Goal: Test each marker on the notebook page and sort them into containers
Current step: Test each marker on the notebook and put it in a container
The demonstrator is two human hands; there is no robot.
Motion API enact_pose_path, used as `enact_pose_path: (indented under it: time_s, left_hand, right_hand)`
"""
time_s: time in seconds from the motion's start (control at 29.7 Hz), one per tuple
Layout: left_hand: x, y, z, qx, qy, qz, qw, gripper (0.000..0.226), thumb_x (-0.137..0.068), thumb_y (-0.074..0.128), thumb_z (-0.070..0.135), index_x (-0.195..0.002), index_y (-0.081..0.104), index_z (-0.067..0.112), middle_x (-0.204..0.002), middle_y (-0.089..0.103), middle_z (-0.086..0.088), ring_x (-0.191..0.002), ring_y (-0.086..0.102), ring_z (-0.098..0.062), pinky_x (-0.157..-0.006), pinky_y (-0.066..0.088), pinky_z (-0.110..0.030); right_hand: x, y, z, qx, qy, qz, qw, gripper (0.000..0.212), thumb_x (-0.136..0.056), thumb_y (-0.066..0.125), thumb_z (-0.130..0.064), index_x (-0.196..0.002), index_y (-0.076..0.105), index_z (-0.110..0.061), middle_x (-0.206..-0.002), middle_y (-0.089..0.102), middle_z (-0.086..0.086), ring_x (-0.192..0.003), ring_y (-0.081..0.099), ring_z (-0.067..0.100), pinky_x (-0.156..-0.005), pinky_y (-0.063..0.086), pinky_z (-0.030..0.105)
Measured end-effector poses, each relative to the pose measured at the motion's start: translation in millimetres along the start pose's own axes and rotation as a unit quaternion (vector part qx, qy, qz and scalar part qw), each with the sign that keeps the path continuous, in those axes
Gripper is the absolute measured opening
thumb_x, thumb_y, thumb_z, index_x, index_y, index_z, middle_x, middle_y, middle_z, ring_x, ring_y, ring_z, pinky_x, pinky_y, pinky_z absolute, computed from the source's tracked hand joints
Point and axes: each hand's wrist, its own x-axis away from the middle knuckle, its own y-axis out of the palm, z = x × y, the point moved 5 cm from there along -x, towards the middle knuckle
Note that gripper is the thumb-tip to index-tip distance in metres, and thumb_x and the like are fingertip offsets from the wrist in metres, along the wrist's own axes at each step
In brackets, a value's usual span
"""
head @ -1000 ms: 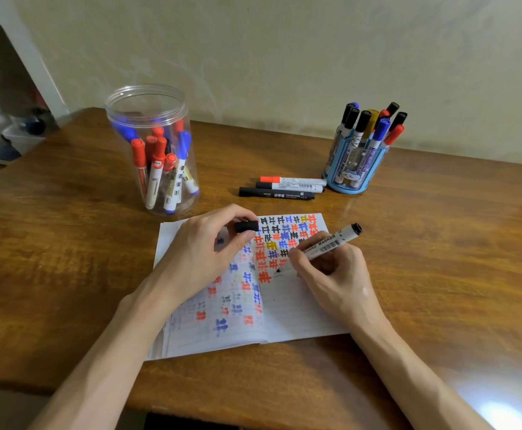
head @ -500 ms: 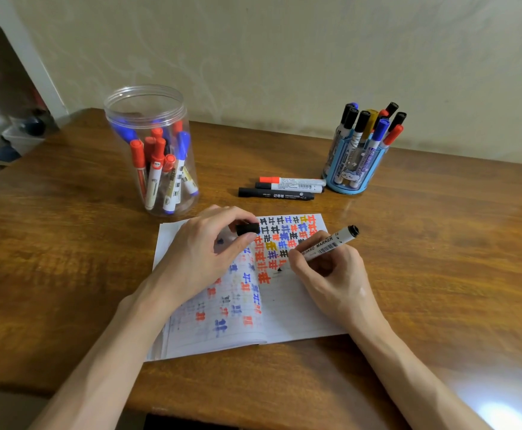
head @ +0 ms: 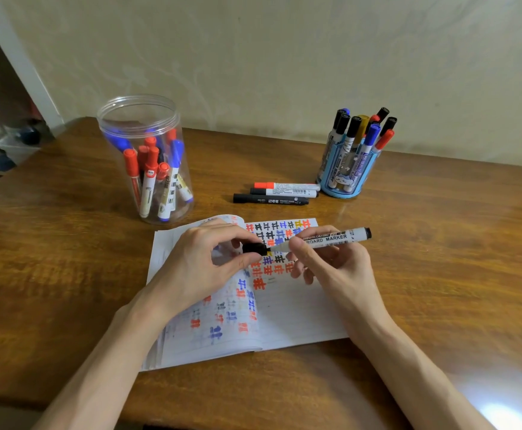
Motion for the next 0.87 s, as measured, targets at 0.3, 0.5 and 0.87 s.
enact_pose_path:
  time_s: [0.3, 0.5, 0.87]
  left_hand:
    - [0.7, -0.7, 4.3, 0.046, -0.014, -0.001, 0.999, 0.028, -0.087, 0.066, 0.041, -0.114, 0.071, 0.033, -0.111, 0.068, 0.025, -0.102, 0.067, -0.004, -0.081, 0.056, -0.019]
    - [1.0, -4.6, 2.4, 0.079, -0.039, 0.008, 0.996, 0.029, -0.084, 0.066, 0.039, -0.112, 0.072, 0.036, -0.114, 0.067, 0.027, -0.11, 0.064, 0.005, -0.085, 0.058, -0.021]
    - [2.5, -1.8, -0.5, 0.046, -0.049, 0.042, 0.997, 0.028, -0.088, 0.075, 0.013, -0.108, 0.075, 0.032, -0.103, 0.069, 0.027, -0.106, 0.064, 0.011, -0.085, 0.05, -0.006]
  right_hand:
    - [1.1, 5.2, 8.3, -0.108, 0.093, -0.06, 0.988, 0.019, -0.096, 0.071, -0.025, -0.107, 0.082, -0.015, -0.096, 0.08, 0.011, -0.08, 0.074, 0.026, -0.072, 0.056, 0.033]
    - [-3.8, -7.0, 7.3, -0.004, 0.079, -0.08, 0.994, 0.022, -0.096, 0.072, -0.03, -0.11, 0.081, -0.016, -0.097, 0.082, 0.008, -0.077, 0.075, 0.024, -0.067, 0.057, 0.034]
    - [-5.7, -1.0, 12.4, 0.052, -0.015, -0.102, 0.993, 0.013, -0.101, 0.07, -0.023, -0.103, 0.079, -0.014, -0.077, 0.076, 0.007, -0.064, 0.063, 0.012, -0.063, 0.051, 0.021]
